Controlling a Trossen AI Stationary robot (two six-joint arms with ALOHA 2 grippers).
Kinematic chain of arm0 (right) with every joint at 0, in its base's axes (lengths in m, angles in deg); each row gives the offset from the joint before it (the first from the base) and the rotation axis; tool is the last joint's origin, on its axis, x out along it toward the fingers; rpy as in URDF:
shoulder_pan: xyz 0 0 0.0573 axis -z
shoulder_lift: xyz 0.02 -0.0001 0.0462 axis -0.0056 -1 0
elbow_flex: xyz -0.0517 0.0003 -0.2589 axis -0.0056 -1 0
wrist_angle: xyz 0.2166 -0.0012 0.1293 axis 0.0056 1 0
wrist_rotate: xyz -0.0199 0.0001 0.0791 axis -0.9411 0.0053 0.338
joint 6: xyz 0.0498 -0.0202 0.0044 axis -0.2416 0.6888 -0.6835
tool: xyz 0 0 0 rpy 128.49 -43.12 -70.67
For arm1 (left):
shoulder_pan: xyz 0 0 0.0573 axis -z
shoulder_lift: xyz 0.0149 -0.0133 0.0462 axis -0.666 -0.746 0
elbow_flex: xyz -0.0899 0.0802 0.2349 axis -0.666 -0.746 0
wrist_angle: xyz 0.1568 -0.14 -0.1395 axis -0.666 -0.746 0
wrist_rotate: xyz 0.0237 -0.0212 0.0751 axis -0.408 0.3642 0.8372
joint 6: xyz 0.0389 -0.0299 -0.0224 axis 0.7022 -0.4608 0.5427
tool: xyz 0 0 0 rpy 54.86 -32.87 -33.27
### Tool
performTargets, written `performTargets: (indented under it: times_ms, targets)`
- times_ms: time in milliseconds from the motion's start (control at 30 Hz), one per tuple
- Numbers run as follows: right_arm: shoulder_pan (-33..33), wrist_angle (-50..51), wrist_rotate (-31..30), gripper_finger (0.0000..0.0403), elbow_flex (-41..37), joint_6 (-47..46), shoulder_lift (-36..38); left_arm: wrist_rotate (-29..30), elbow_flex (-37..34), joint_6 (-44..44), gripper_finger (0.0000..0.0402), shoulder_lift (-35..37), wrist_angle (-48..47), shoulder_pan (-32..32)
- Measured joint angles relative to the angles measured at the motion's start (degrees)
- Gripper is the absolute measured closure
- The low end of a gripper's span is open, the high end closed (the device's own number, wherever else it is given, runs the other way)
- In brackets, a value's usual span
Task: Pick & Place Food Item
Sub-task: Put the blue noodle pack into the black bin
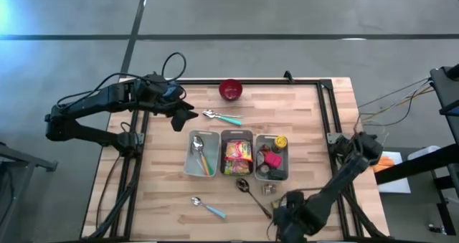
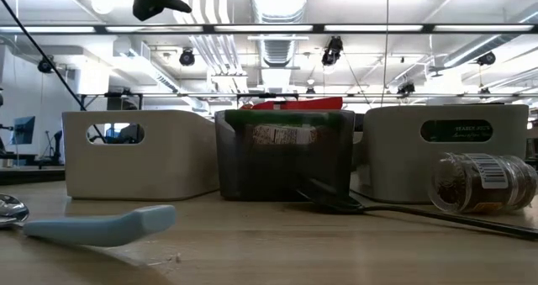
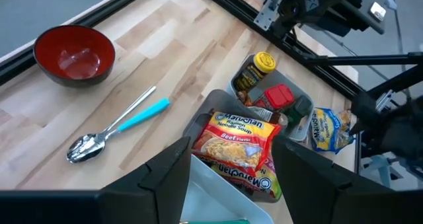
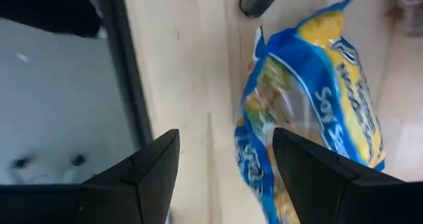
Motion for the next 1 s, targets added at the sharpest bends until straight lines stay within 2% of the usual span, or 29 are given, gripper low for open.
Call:
performTargets:
  times_ms: [233, 400, 533, 767, 1000]
  targets:
    - [-0.65, 6.43, -2.94, 0.0163, 6.21, 3.07, -8.21, -0.01, 0.0, -1.61, 0.0189, 0.0, -0.02, 0.0]
    - [-0.72, 7.85, -4.26, 0.0176, 6.5, 2.85, -9.89, -0.44, 0.0, -2.81, 0.0189, 0.0, -0.04, 0.0]
    - [-0.72, 7.98, -5.09, 0.0231, 5.64, 1.88, -10.08, -0.44, 0.0, -3.02, 0.0189, 0.0, -0.06, 0.21]
    - [-0.69, 9.18, -5.06, 0.038, 5.6, -0.34, -9.34, -0.48, 0.0, -3.02, 0.0189, 0.0, -0.09, 0.44]
    - [-0.73, 13.37, -7.02, 0.0394, 8.92, -5.33, -6.15, -0.48, 0.0, -3.0, 0.0189, 0.0, -0.09, 0.42]
